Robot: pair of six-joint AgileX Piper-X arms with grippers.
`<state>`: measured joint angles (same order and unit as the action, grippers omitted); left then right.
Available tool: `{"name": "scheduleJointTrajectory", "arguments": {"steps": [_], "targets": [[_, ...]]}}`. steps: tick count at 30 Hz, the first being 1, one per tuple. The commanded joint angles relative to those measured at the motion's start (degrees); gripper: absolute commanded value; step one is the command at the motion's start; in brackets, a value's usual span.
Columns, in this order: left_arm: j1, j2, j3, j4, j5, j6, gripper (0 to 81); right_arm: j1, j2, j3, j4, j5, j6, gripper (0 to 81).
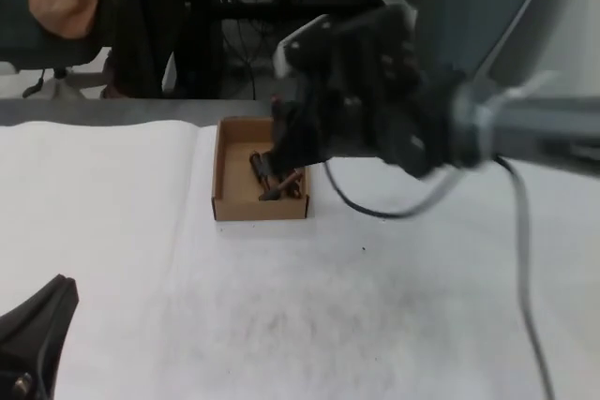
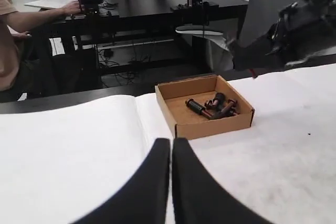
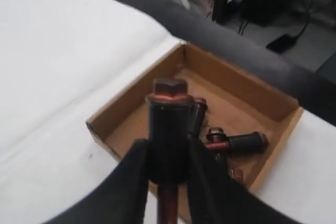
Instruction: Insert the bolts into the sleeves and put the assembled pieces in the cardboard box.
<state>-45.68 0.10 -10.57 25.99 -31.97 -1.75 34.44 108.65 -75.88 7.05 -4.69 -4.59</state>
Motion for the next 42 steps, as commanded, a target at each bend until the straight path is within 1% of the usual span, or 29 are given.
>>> {"name": "scheduleJointTrajectory", "arguments": {"steps": [1, 4, 5, 6, 7, 9, 10, 12, 14, 18, 22, 25, 27, 28, 31, 33, 35, 37, 39, 42], "targets": [[-0.21, -0.10, -0.50, 2.10, -1.20, -0.89, 1.7, -0.12, 5.18, -7.36, 4.59, -1.20, -0.66, 0.6], [-0.21, -0.10, -0.50, 3.85, -1.21, -0.89, 1.7, -0.12, 9.34, -11.76, 5.79, -2.69, -0.66, 0.1], [-0.21, -0.10, -0.50, 3.83, -1.11, -0.89, 1.7, -0.23, 10.43, -12.84, 5.81, -3.84, -0.66, 4.5], [-0.21, -0.10, -0.50, 3.59, -1.13, -0.89, 1.7, -0.22, 11.31, -13.60, 5.81, -5.24, -0.55, 13.9], [-0.21, -0.10, -0.50, 3.20, -1.15, -0.89, 1.7, -0.22, 11.74, -14.00, 5.81, -5.81, -0.54, 27.6], [-0.21, -0.10, -0.50, 2.91, -1.15, -0.89, 1.7, -0.22, 11.95, -14.18, 5.61, -3.92, 0.63, 64.0], [-0.21, -0.10, -0.50, 2.92, -1.54, -0.89, 1.7, -0.22, 11.77, -14.18, 5.52, -2.34, 1.81, 70.0], [-0.21, -0.10, -0.50, 3.43, -3.54, -0.89, 1.7, -0.22, 10.87, -14.24, 5.58, -0.73, 2.48, 70.0], [-0.21, -0.10, -0.84, 3.81, -6.24, -0.65, 1.7, -0.22, 9.43, -14.24, 5.58, -0.70, 2.51, 70.0], [-0.21, -0.10, -3.04, 4.12, -6.66, -0.36, 1.7, -0.22, 4.87, -14.24, 6.55, -0.76, 0.54, 70.0], [-0.21, -0.10, -7.05, 9.05, -11.70, 2.18, 1.7, -0.06, -2.68, -14.24, 12.56, -0.76, -1.70, 70.0], [-0.21, -0.10, -9.83, 14.31, -10.22, 1.75, 1.7, -0.07, -9.12, -14.09, 17.89, -0.75, -3.28, 70.0], [-0.21, -0.10, -11.00, 16.36, -9.94, 0.85, 1.7, -0.03, -14.05, -12.73, 18.87, -0.71, -3.67, 70.0], [-0.21, -0.10, -11.37, 16.89, -9.94, 0.39, 1.7, -0.03, -17.11, -11.41, 18.85, -0.71, -3.66, 68.9], [-0.21, -0.10, -12.38, 18.13, -9.94, -0.05, 1.7, -0.03, -27.21, -6.24, 18.85, 0.13, -5.35, 55.7], [-0.21, -0.10, -12.81, 18.34, -9.94, -0.74, 1.7, -0.03, -33.67, -2.75, 18.85, 0.93, -5.59, 51.9], [-0.21, -0.10, -13.20, 17.91, -9.94, -1.75, 1.7, -0.03, -39.99, 0.79, 18.85, 2.41, -5.59, 51.8], [-0.21, -0.10, -13.18, 16.67, -8.36, -1.87, 1.7, -0.03, -46.64, 4.66, 18.85, 5.58, -5.59, 51.8], [-0.21, -0.10, -13.18, 14.63, -6.66, -1.84, 1.7, -0.03, -52.77, 7.91, 18.75, 10.88, -6.64, 51.8], [-0.21, -0.10, -13.18, 12.03, -5.60, -1.64, 1.7, -0.81, -60.08, 13.61, 17.23, 18.95, -10.87, 51.8]]}}
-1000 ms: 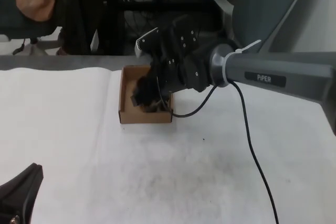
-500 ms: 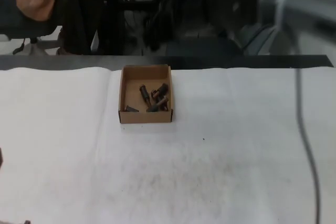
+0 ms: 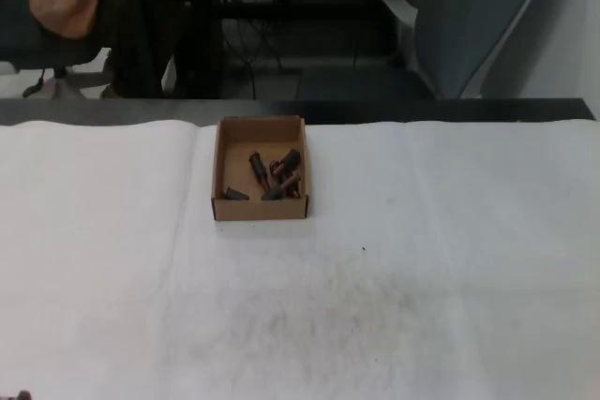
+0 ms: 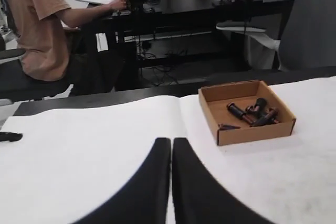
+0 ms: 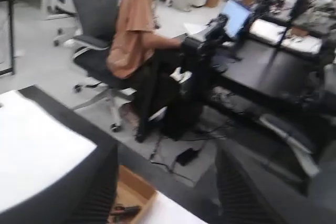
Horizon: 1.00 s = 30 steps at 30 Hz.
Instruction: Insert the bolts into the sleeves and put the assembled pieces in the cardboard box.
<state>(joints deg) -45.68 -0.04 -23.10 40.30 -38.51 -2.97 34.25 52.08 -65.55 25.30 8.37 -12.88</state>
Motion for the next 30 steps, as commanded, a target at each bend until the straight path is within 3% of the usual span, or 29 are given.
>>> {"name": "scheduleJointTrajectory", "arguments": {"steps": [1, 6, 11, 14, 17, 19, 20, 26, 30], "targets": [[-0.21, 0.04, -0.65, -2.63, 0.94, -0.16, 1.7, -1.50, -5.46, 5.39, -2.52, 7.83, -2.81, 51.8], [-0.21, 0.04, -0.65, -3.32, 0.94, -0.59, 1.7, -8.75, -11.63, 15.39, -5.53, 9.24, -2.18, 51.8], [-0.21, 0.04, -0.53, -3.32, 0.94, -0.70, 1.7, -20.82, -13.66, 27.20, -10.12, 2.27, 4.78, 50.3], [-0.21, 0.04, -0.53, -3.32, 0.94, -0.83, 1.7, -27.32, -13.63, 33.19, -14.27, -3.47, 7.38, 42.1], [-0.21, 0.04, -0.53, -3.32, 0.44, -1.74, 1.7, -32.05, -13.63, 36.82, -14.01, -10.71, 7.36, 24.1], [-0.21, 0.04, -0.53, -3.32, 0.46, -1.72, 1.7, -33.74, -13.63, 38.78, -13.01, -13.99, 7.81, 5.2], [-0.21, 0.23, -0.53, -3.32, 0.46, -1.72, 1.7, -34.12, -13.63, 39.64, -12.67, -15.17, 8.60, 0.0], [0.00, 7.76, -0.41, -3.82, 0.46, -3.85, 1.7, -34.25, -13.63, 41.23, -12.63, -16.46, 9.91, 0.0], [2.57, 14.53, -1.11, -8.10, 0.03, -5.55, 1.7, -34.26, -13.80, 41.11, -13.42, -16.46, 9.30, 0.0]]}}
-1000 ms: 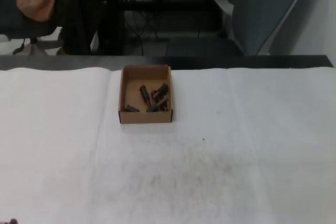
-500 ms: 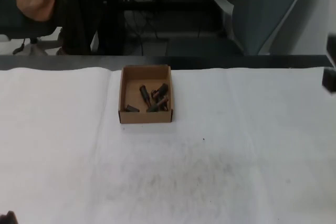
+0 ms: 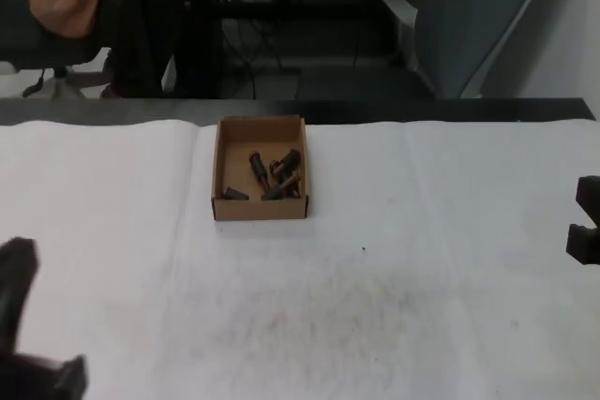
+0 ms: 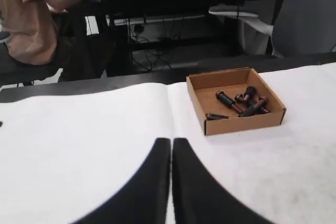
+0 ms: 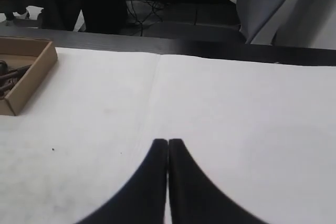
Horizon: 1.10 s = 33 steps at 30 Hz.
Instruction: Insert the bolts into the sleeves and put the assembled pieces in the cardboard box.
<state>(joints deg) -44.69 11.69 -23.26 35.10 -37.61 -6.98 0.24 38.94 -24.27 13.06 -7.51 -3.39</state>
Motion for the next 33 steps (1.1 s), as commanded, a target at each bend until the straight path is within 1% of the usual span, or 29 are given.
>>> {"name": "scheduleJointTrajectory", "arguments": {"steps": [1, 3, 6, 8, 10, 11, 12, 14, 15, 16, 19, 20, 21, 23, 26, 29, 31, 33], "targets": [[3.12, 3.72, -1.32, -3.29, -1.34, -1.28, 1.7, -0.25, -0.92, -0.21, -1.41, -0.58, -0.85, 0.1], [7.74, 4.97, -2.39, -2.03, 0.02, -1.13, 1.7, -0.25, -1.32, -0.31, -1.39, -0.58, -1.36, 0.6], [16.26, 4.78, -3.38, 2.58, 8.02, 0.07, 1.7, -0.42, -1.91, -0.31, -1.39, -0.58, -2.22, 0.6], [23.91, 4.24, -3.44, 3.73, 14.75, 1.19, 1.7, -0.42, -2.27, -0.31, -1.39, -0.58, -2.21, 0.6], [31.95, 3.90, -3.44, 3.48, 20.07, 2.78, 1.7, -0.42, -2.33, -0.31, -1.39, -1.42, -2.21, 0.6], [35.22, 3.78, -3.44, 3.47, 23.20, 4.59, 1.7, -0.42, -2.33, -0.31, -1.39, -1.63, -2.21, 0.6], [40.15, 3.81, -3.12, 3.69, 26.99, 6.98, 1.7, -0.42, -2.33, -0.31, -1.39, -2.12, -2.21, 0.6], [47.37, 3.81, -2.00, 3.75, 36.16, 11.69, 1.7, -0.42, -2.33, -0.31, -0.76, -2.76, -1.63, 0.6], [51.18, 3.81, -1.08, 3.95, 42.37, 12.01, 1.7, -0.42, -2.33, -0.31, 0.07, -2.77, -0.83, 0.6], [54.13, 3.81, -0.29, 4.71, 47.39, 12.01, 1.7, -0.42, -2.49, -0.31, 1.47, -2.77, -0.84, 0.6], [63.85, 3.81, 2.35, 7.39, 54.44, 13.91, 1.7, -0.42, -3.23, -0.31, 8.37, -2.77, -1.43, 0.6], [65.35, 3.65, 2.36, 5.86, 56.64, 12.83, 1.7, -0.42, -3.70, -0.31, 11.06, -2.77, -2.22, 0.6], [65.71, 3.45, 2.36, 4.35, 57.13, 11.57, 1.7, -0.42, -4.31, -0.13, 13.00, -2.77, -2.95, 0.6], [64.27, 3.12, 2.36, 5.11, 56.32, 10.08, 1.7, -0.42, -5.66, 0.97, 15.52, -4.29, -3.88, 0.6], [58.66, 3.43, 2.72, 10.94, 50.94, 16.87, 1.7, -0.42, -8.10, 4.92, 16.00, -4.10, -2.38, 0.6], [53.68, 3.47, 3.86, 11.19, 53.67, 20.39, 1.7, -0.42, -9.65, 8.81, 8.85, -2.61, 1.81, 0.6], [50.68, 3.47, 5.04, 10.51, 52.19, 20.38, 1.7, -0.42, -9.69, 10.95, 3.65, -2.61, 4.11, 0.6], [48.72, 3.47, 6.49, 9.44, 49.57, 20.19, 1.7, -0.42, -9.58, 13.35, 0.25, -3.16, 7.06, 0.6]]}}
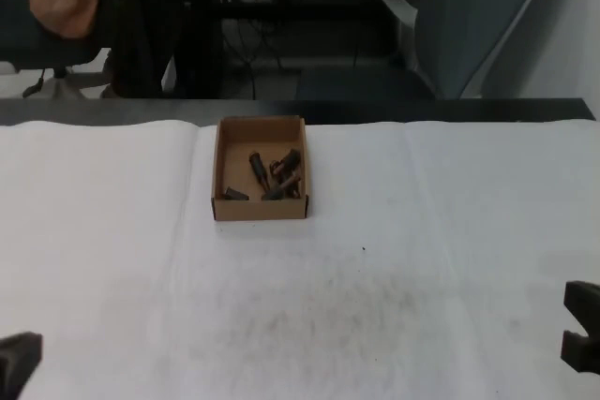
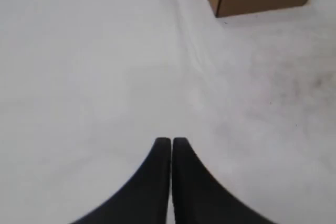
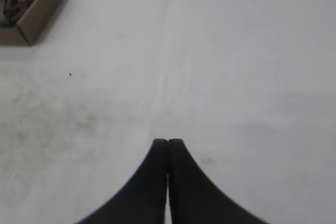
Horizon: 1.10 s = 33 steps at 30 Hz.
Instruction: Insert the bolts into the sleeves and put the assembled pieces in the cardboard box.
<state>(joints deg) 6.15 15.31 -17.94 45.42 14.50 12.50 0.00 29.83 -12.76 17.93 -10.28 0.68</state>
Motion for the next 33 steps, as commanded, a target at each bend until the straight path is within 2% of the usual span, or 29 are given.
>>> {"name": "scheduleJointTrajectory", "arguments": {"steps": [1, 6, 33], "targets": [[-2.76, 0.01, 1.34, -2.26, -4.23, 0.45, 1.7, -0.18, -0.44, 2.93, -5.13, -0.01, 3.57, 0.6], [-2.80, 0.11, 5.12, -12.23, -5.02, 0.42, 1.7, -0.18, -0.44, 6.70, -5.39, 0.08, 5.75, 0.6], [-2.82, 0.11, 5.18, -12.75, -3.24, 0.42, 1.7, -0.18, -0.44, 7.71, -5.37, 0.08, 5.75, 0.6]]}}
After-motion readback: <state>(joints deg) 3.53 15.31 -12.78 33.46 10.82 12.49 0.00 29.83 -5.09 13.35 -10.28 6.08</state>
